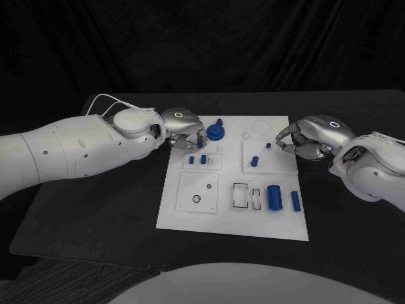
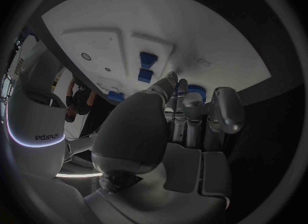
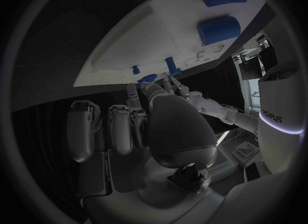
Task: Assemble the parts on the task board
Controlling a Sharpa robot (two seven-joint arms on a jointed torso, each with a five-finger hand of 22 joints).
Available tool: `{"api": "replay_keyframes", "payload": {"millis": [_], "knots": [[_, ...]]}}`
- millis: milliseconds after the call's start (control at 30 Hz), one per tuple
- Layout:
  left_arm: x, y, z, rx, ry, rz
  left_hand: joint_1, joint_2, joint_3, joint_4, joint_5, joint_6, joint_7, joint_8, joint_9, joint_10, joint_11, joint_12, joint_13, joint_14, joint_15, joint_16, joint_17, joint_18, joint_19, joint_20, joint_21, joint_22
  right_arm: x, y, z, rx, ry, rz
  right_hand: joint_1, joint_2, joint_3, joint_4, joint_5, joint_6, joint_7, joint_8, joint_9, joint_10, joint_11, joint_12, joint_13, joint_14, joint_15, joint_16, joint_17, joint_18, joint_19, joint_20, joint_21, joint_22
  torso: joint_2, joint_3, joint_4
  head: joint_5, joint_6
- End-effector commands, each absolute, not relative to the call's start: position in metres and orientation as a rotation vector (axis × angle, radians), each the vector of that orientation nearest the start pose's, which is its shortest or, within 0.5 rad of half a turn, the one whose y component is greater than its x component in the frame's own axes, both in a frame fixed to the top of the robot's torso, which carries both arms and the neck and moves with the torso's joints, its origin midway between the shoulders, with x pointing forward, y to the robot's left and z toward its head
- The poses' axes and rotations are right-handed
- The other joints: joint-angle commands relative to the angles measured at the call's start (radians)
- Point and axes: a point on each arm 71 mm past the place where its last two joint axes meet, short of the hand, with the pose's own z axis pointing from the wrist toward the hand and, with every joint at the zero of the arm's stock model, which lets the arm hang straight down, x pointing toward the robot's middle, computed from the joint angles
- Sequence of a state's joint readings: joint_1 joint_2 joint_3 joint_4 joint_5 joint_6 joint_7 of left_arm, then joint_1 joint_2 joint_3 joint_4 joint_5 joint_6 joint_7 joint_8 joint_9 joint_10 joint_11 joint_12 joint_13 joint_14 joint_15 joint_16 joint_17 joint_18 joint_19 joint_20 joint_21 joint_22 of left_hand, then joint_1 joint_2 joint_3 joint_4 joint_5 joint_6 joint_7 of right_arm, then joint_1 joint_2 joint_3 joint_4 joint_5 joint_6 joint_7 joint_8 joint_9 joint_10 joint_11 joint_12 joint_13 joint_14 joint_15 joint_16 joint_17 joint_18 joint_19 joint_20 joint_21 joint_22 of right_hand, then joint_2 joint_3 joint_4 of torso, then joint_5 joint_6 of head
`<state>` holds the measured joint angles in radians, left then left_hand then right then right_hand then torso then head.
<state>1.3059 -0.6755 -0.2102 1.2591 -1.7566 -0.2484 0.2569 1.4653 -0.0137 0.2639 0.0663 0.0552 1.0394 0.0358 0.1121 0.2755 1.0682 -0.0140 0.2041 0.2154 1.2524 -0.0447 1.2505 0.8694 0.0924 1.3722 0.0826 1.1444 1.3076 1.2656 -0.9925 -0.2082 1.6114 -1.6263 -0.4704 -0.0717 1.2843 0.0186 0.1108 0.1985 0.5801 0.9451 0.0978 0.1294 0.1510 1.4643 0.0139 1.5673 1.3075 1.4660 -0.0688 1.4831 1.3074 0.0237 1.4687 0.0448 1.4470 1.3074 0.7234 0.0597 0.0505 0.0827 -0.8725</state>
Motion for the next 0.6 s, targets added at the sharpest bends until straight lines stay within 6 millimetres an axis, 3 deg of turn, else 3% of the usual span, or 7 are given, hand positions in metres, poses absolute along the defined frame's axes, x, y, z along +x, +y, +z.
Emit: {"api": "replay_keyframes", "payload": {"millis": [33, 600], "knots": [[0.5087, 0.1699, -0.2125, 0.838, 1.624, -0.639, 0.001, 0.004, 0.005, 0.003, -0.002, -0.005, 0.003, -0.004, -0.001, 0.008, 0.003, -0.006, -0.002, -0.01, 0.001, -0.006, -0.002, -0.004, -0.008, 0.0, -0.005, 0.145, 0.4522, -0.2457, -0.1967, -0.318, 1.567, 0.52, 0.011, 0.002, 0.005, 0.0, 0.006, 0.003, 0.001, -0.006, 0.0, 0.107, 0.006, 0.004, 0.263, 0.072, 0.004, -0.005, 0.073, 0.009, 0.046, 0.001, -0.006, 0.221, 0.0, 0.0001, 0.0001, -0.001, 0.0], [0.5114, 0.1684, -0.2136, 0.829, 1.619, -0.628, -0.003, 0.015, 0.01, 0.008, 0.003, -0.009, 0.006, -0.009, -0.003, 0.01, 0.006, -0.011, -0.004, -0.02, 0.003, -0.016, -0.018, -0.003, -0.012, 0.001, -0.014, 0.143, 0.4519, -0.2459, -0.1974, -0.316, 1.572, 0.517, 0.012, 0.004, 0.008, -0.001, 0.006, 0.004, 0.001, -0.007, 0.0, 0.107, 0.006, 0.004, 0.263, 0.071, 0.004, -0.005, 0.072, 0.009, 0.045, 0.001, -0.006, 0.22, 0.0, 0.0003, -0.0006, 0.0, 0.0]]}}
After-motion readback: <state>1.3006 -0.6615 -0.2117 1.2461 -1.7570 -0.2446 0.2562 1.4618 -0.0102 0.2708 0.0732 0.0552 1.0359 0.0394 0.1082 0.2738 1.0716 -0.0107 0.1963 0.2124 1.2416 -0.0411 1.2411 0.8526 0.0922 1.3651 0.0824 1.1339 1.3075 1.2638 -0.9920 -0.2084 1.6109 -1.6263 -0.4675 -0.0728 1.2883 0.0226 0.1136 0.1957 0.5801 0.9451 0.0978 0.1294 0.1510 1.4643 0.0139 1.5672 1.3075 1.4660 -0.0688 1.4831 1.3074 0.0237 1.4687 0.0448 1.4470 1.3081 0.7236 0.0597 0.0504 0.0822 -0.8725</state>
